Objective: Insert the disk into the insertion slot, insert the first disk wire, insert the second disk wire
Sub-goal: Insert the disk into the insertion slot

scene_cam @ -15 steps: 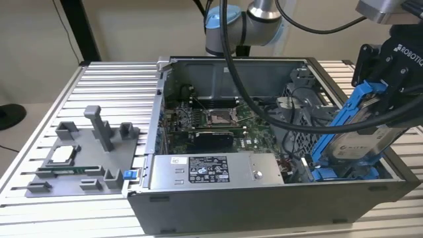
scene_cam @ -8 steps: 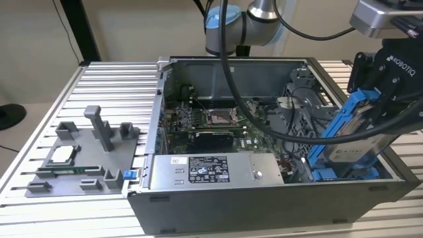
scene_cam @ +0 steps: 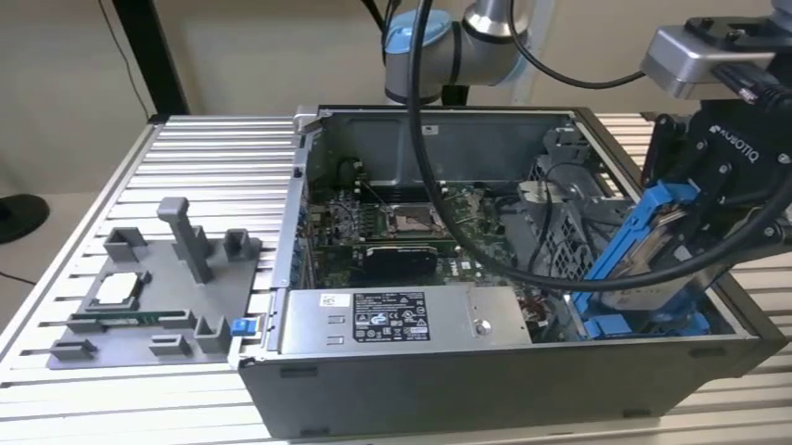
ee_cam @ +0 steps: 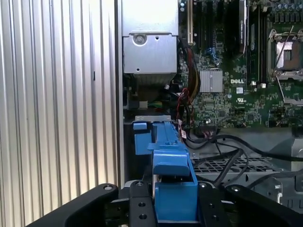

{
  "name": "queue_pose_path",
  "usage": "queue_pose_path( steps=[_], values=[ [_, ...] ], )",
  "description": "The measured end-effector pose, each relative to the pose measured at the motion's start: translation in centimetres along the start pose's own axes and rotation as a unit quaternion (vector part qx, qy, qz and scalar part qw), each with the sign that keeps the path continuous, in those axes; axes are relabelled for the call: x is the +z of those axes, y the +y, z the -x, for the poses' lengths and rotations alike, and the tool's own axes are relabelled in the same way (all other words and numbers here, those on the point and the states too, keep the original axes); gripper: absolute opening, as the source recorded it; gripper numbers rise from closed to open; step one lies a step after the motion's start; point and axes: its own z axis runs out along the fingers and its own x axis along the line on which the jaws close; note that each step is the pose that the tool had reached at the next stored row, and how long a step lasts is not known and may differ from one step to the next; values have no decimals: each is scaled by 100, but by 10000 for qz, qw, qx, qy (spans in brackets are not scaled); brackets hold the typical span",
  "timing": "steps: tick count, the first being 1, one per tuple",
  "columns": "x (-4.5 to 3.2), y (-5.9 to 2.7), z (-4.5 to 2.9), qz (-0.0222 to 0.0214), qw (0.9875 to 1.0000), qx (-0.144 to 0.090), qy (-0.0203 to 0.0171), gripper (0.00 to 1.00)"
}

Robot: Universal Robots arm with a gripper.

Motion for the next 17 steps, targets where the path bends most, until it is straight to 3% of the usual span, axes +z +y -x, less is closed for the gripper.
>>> queue_pose_path(
  steps=[11, 13, 17],
  values=[
    [193, -7, -5, -5, 10000, 0, -38, 0],
    [195, -7, -5, -10, 10000, -2, -69, 0],
    [166, -6, -4, -10, 10000, -3, -76, 0]
  ],
)
